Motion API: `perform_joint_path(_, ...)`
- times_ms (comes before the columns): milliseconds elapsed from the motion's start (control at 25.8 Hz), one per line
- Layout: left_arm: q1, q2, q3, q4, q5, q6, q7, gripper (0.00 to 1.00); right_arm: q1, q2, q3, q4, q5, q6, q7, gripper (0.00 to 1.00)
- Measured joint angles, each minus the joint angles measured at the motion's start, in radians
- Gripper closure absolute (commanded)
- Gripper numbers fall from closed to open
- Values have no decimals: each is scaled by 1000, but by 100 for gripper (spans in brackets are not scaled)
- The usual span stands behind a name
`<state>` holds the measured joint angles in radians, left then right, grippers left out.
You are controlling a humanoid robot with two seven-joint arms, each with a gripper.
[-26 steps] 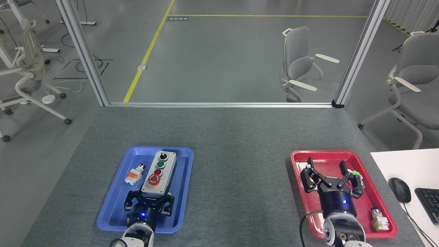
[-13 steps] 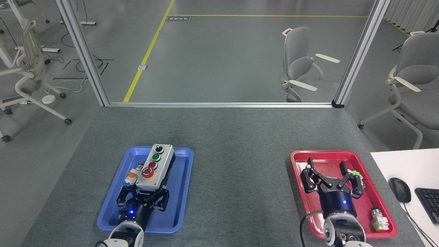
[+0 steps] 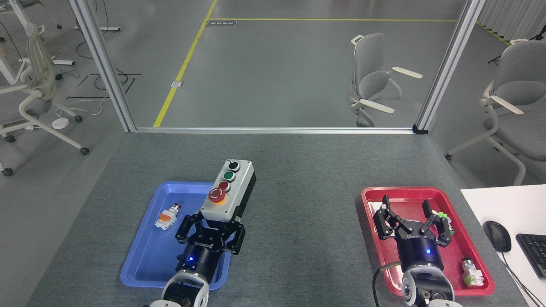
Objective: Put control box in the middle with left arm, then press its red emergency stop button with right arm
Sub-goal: 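Lift the control box off the blue tray toward the table middle, then lower the control box onto the table between the two trays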
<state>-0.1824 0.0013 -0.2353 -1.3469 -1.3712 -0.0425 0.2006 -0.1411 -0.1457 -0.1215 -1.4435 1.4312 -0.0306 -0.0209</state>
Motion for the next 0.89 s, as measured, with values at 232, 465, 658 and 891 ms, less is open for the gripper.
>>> perform_joint_path(232, -33, -50, -166, 60, -11, 61, -14, 100, 0, 1, 0, 0, 0, 0, -1, 1)
perform_joint_path(465, -85, -93, -264, 180, -23, 113, -14, 100, 0, 1, -1, 0, 0, 0, -1, 1)
perform_joint_path(658, -93, -109, -330, 212, -24, 141, -5, 100, -1, 0, -1, 0, 0, 0, -4, 1)
perform_joint_path(891, -93, -132, -392, 231, -22, 189, -13, 100, -1, -1, -1, 0, 0, 0, -3, 1)
